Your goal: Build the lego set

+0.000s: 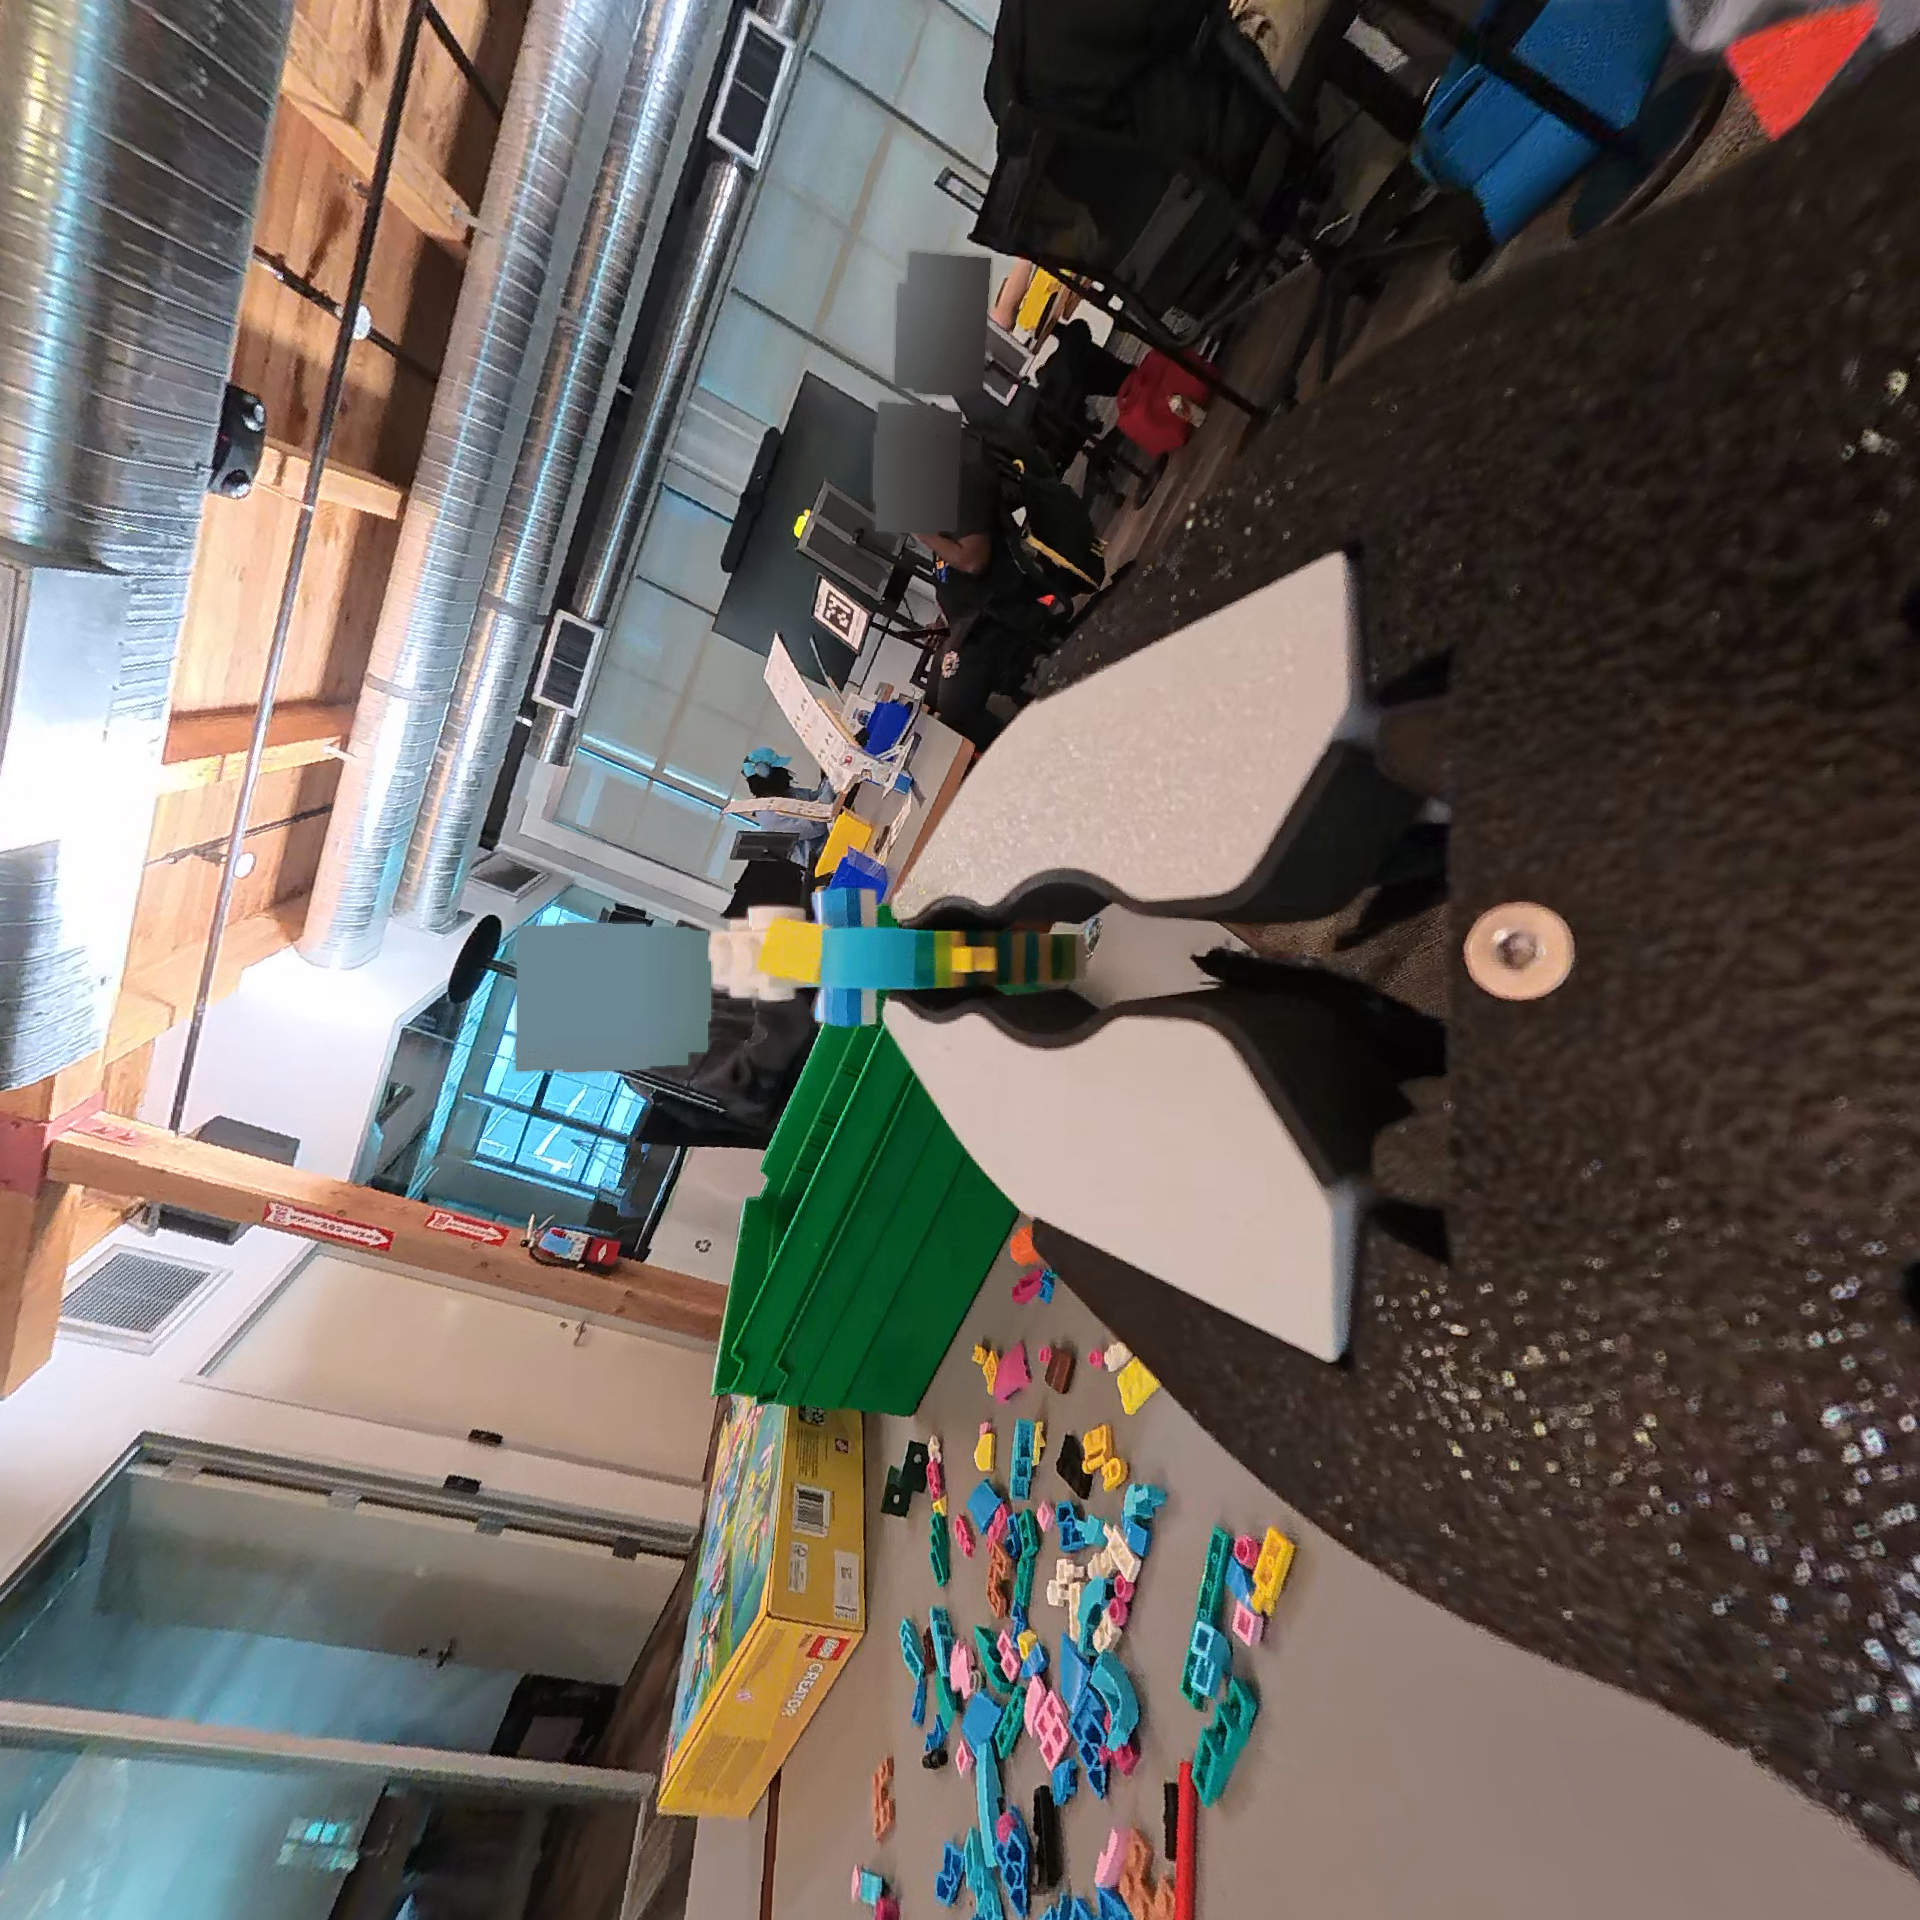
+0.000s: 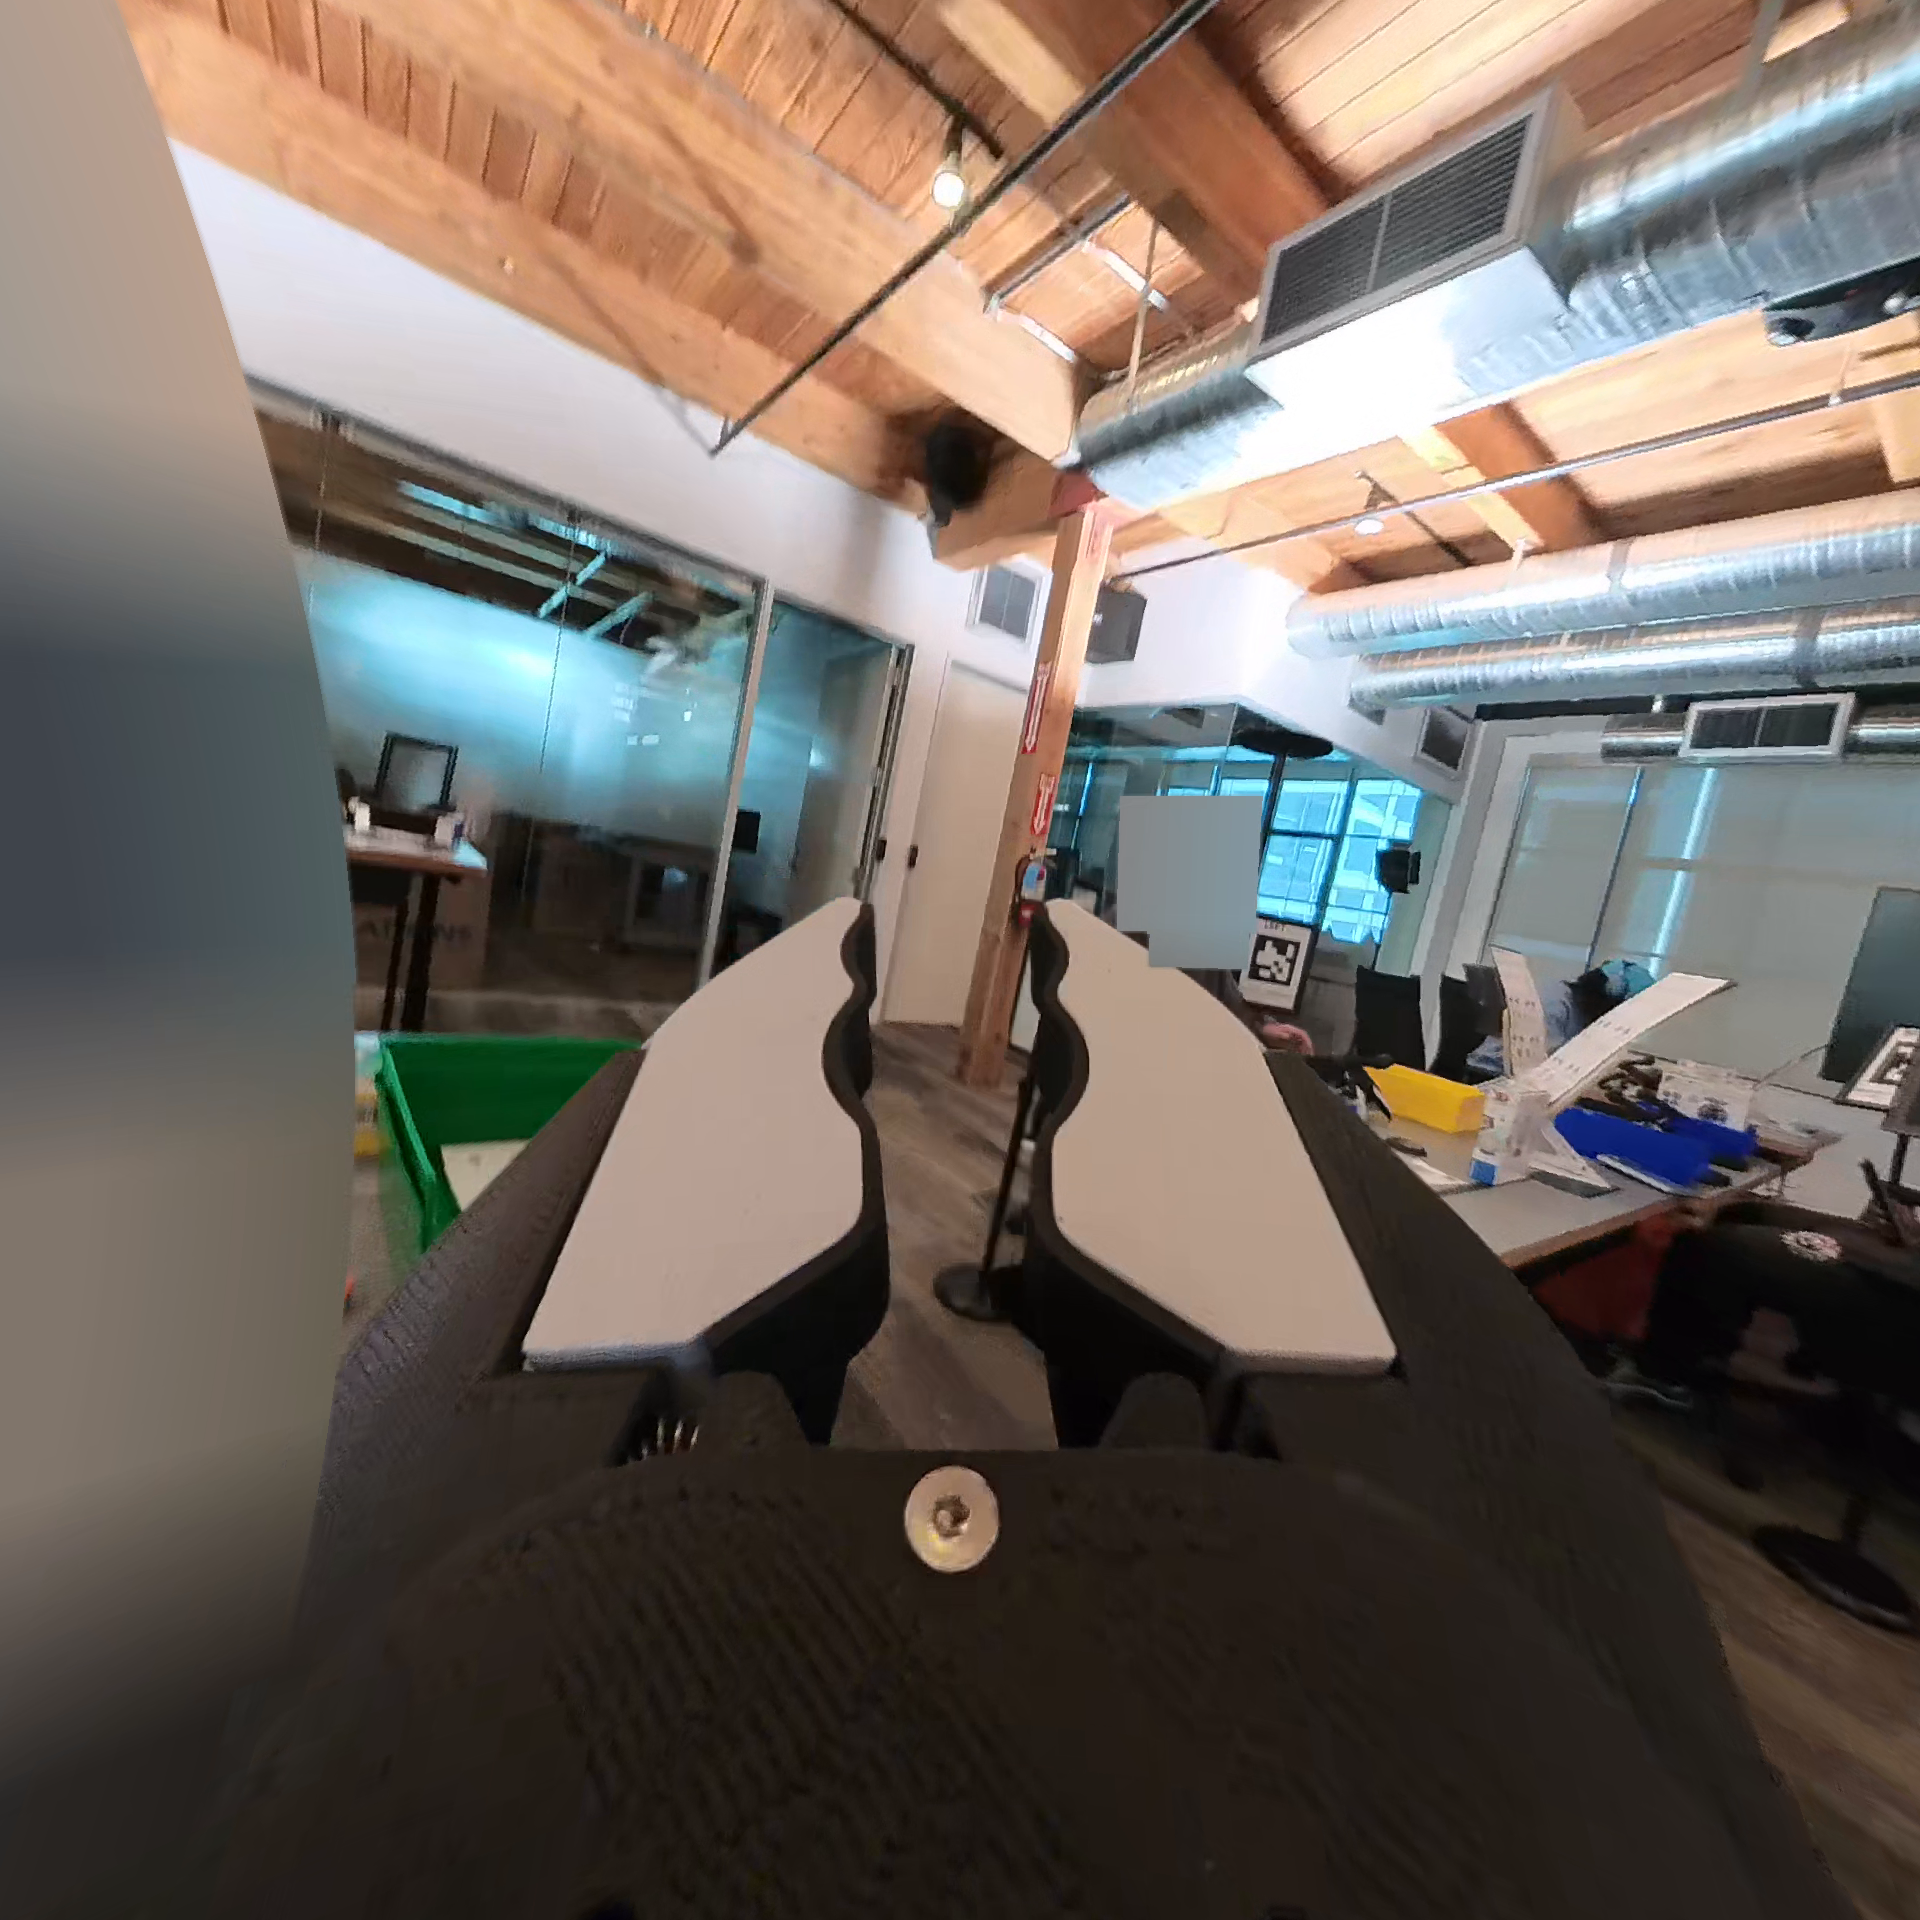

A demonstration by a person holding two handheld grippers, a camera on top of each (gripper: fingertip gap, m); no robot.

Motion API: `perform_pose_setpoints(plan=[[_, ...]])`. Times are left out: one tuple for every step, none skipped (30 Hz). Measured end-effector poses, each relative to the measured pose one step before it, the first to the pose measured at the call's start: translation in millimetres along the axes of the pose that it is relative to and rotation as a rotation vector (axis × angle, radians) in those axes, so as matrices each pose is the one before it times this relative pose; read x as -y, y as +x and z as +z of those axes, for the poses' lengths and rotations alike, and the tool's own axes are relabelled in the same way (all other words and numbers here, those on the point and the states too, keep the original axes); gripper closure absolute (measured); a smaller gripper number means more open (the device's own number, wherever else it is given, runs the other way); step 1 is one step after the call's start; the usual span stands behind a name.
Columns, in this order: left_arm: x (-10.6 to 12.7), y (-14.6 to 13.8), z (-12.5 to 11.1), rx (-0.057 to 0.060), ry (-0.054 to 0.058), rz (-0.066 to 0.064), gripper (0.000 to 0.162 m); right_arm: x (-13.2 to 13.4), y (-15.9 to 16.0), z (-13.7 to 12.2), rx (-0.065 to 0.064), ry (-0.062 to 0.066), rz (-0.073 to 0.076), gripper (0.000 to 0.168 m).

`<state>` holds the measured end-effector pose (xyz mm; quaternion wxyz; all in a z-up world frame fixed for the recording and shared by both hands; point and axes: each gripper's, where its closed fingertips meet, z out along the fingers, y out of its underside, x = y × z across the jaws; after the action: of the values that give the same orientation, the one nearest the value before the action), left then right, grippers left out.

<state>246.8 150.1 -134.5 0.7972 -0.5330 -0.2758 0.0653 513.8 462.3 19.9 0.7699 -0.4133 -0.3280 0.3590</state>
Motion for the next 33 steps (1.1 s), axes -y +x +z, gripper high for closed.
perform_pose_setpoints(plan=[[-0.03, 1.48, 0.63, 0.0063, 0.0087, 0.0026, 0.154, -3.34, 3.82, -2.77, 0.0065, -0.0231, -0.0241, 0.141], [0.58, 1.29, 1.14, 0.0061, 0.011, 0.0031, 0.154, -4.08, 4.65, -2.49, 0.0013, -0.0235, -0.0212, 0.141], [0.31, 1.07, 1.7, 0.0067, 0.0078, 0.0027, 0.154, -4.52, 5.11, -1.85, -0.0016, -0.0224, -0.0163, 0.141], [0.36, 1.11, 2.12, 0.0082, 0.0081, 0.0016, 0.154, -3.89, 4.73, -1.34, -0.0004, -0.0151, -0.0113, 0.14], [0.72, 1.42, 2.44, 0.0064, 0.009, 0.0006, 0.154, -3.04, 3.9, -0.95, 0.0026, -0.0063, -0.0052, 0.14], [0.3, 2.08, 2.78, 0.0042, 0.0045, 0.0007, 0.154, -2.55, 3.24, -0.27, 0.0047, -0.0004, 0.0014, 0.14], [0.17, 2.86, 3.12, 0.0014, 0.0018, 0.0041, 0.154, -2.25, 3.0, 0.52, 0.0033, 0.0043, 0.0084, 0.14], [0.14, 4.17, 3.16, -0.0033, 0.003, 0.0088, 0.154, -2.47, 2.39, 1.39, 0.0034, 0.0068, 0.0146, 0.139], [-0.72, 5.43, 3.53, -0.0076, 0.0007, 0.0125, 0.154, -3.22, 1.32, 2.43, 0.0062, 0.0064, 0.0186, 0.139], [-1.94, 6.21, 4.5, -0.0108, -0.0058, 0.0172, 0.154, -4.3, 0.64, 3.53, 0.0073, 0.0043, 0.0209, 0.139], [-2.45, 6.02, 5.62, -0.0117, -0.0061, 0.0208, 0.154, -5.51, 0.46, 4.41, 0.0033, 0.0005, 0.0228, 0.138], [-2.35, 5.98, 7.07, -0.015, -0.0037, 0.0201, 0.154, -7.12, 0.34, 4.76, -0.0003, -0.0032, 0.0217, 0.137], [-2.59, 5.85, 8.55, -0.0177, -0.0031, 0.0201, 0.154, -8.3, 0.42, 4.73, -0.0051, -0.0048, 0.0167, 0.137], [-2.74, 6.15, 10.09, -0.022, -0.0022, 0.0231, 0.154, -9.18, 1.24, 4.23, -0.015, -0.0056, 0.0105, 0.136], [-3.66, 6.33, 11.49, -0.0277, -0.0036, 0.0254, 0.154, -10.33, 1.47, 3.21, -0.0225, -0.0062, 0.0025, 0.135], [-4.13, 5.9, 12.63, -0.0304, -0.0031, 0.0269, 0.154, -12.15, 1.19, 1.6, -0.0267, -0.0063, -0.0079, 0.134], [-4.44, 4.02, 13.23, -0.0258, -0.0007, 0.0256, 0.154, -14.89, 0.53, 0.15, -0.0302, -0.0104, -0.0145, 0.134], [-4.13, 2.71, 13.38, -0.0247, 0.0053, 0.0201, 0.154, -17.71, -0.69, -0.71, -0.027, -0.016, -0.0092, 0.134], [-4.02, 1.25, 13.03, -0.0213, 0.0118, 0.018, 0.154, -19.67, -3.07, -0.49, -0.015, -0.0207, 0.0043, 0.135], [-3.73, 0.67, 12.74, -0.022, 0.0184, 0.0148, 0.154, -20.46, -5.34, 0.62, -0.0022, -0.0247, 0.0136, 0.136], [-3.58, 0.26, 12.48, -0.0219, 0.0181, 0.0064, 0.154, -19.45, -6.69, 2.34, 0.0042, -0.0237, 0.013, 0.136], [-4.07, -1.02, 12.18, -0.015, 0.0105, 0.0067, 0.154, -16.13, -7.04, 5.06, 0.0044, -0.019, 0.0071, 0.136], [-3.33, -2.14, 11.75, -0.0112, 0.0083, 0.0185, 0.154, -11.2, -7.41, 8.09, 0.005, -0.0113, 0.0048, 0.136], [-1.84, -3.2, 11.38, -0.0075, 0.0093, 0.022, 0.154, -4.69, -7.79, 11.29, 0.0101, 0.0019, 0.0046, 0.137], [-0.2, -4.74, 11.16, -0.0019, 0.0092, 0.017, 0.154, 1.21, -6.76, 13.98, 0.0082, 0.0163, 0.0052, 0.137], [1.33, -6.35, 11.02, 0.002, 0.0067, 0.0072, 0.154, 5.63, -5.46, 16.07, 0.0059, 0.027, 0.0112, 0.138], [3.48, -7.24, 11.02, 0.0044, 0.006, -0.0065, 0.154, 8.1, -5.28, 17.35, 0.0128, 0.0308, 0.0224, 0.14], [5.74, -7.24, 10.88, 0.0057, 0.0038, -0.0097, 0.154, 8.95, -5.84, 18.05, 0.0236, 0.0257, 0.0324, 0.141], [6.73, -7.62, 11.13, 0.0124, -0.006, -0.0042, 0.154, 9.13, -5.01, 17.81, 0.0284, 0.0155, 0.0326, 0.141], [8.85, -7.49, 11.25, 0.017, -0.0069, 0.0018, 0.154, 9.57, -2.73, 17.08, 0.0222, 0.0059, 0.0232, 0.141], [11.83, -6.19, 11.5, 0.0113, -0.0041, 0.0044, 0.154, 10.64, -0.11, 15.63, 0.0136, -0.0006, 0.014, 0.142], [13.59, -5.63, 11.72, 0.0125, -0.0044, 0.0108, 0.154, 12.39, 1.52, 13.93, 0.0139, -0.0039, 0.005, 0.143], [14.68, -5.63, 11.69, 0.0158, -0.0073, 0.0113, 0.154, 13.96, 3.49, 12.45, 0.0138, -0.0058, -0.0079, 0.143]])
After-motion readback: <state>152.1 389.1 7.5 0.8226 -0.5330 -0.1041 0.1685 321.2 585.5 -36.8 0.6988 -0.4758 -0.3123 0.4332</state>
